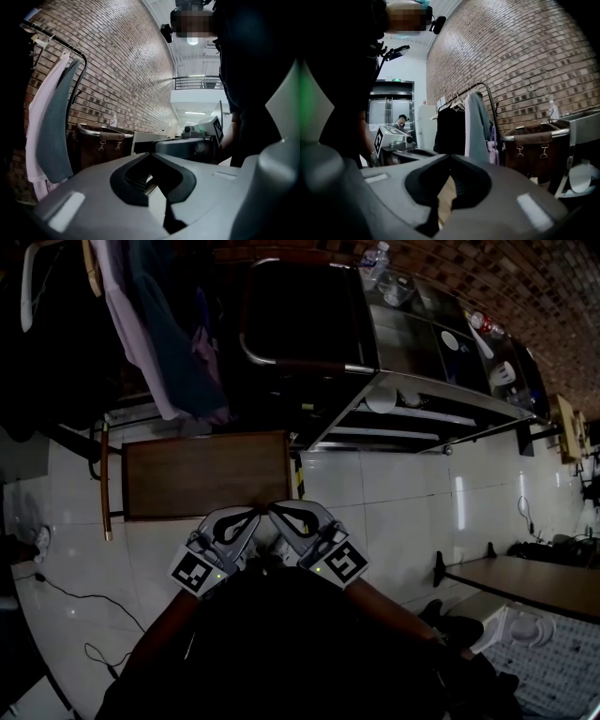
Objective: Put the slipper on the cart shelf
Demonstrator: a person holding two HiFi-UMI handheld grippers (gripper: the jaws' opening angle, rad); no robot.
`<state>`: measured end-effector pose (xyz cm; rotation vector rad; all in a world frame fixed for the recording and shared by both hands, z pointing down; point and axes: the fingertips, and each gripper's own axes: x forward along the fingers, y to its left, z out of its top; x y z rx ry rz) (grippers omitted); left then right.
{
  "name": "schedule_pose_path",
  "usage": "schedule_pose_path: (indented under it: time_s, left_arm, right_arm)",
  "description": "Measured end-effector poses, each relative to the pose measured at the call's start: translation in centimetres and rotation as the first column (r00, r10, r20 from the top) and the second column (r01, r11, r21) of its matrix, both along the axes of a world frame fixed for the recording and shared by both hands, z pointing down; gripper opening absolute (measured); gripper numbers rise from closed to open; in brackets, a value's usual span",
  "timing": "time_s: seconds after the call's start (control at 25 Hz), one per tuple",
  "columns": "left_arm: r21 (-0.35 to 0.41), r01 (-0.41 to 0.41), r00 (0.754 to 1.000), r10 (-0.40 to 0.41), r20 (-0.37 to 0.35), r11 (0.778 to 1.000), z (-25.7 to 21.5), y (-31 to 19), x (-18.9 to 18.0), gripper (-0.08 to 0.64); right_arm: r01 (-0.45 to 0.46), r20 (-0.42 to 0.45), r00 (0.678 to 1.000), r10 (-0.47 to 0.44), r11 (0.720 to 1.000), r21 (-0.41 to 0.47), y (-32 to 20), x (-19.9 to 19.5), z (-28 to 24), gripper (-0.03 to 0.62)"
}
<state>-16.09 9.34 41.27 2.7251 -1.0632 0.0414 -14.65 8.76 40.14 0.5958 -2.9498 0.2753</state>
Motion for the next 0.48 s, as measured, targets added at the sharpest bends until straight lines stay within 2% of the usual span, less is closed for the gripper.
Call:
schedule_pose_path:
  time_s: [0.08, 0.48]
  left_arm:
    - [0.02, 0.004, 1.0, -0.004, -0.003, 1.0, -0.29, -0.03, 0.34, 0.003]
    - [0.016, 0.037, 0.999, -0.038, 0.01, 0.999, -0.33, -0.27, 0.62, 0.003]
  right_arm:
    - [0.007, 0.005, 1.0, -0.007, 1.0, 0.004, 0.2, 0.28, -0.04, 0.002]
    - [0.012, 0.014, 1.0, -0.012, 1.0, 0.007, 0.09, 1.02, -0.09, 0.002]
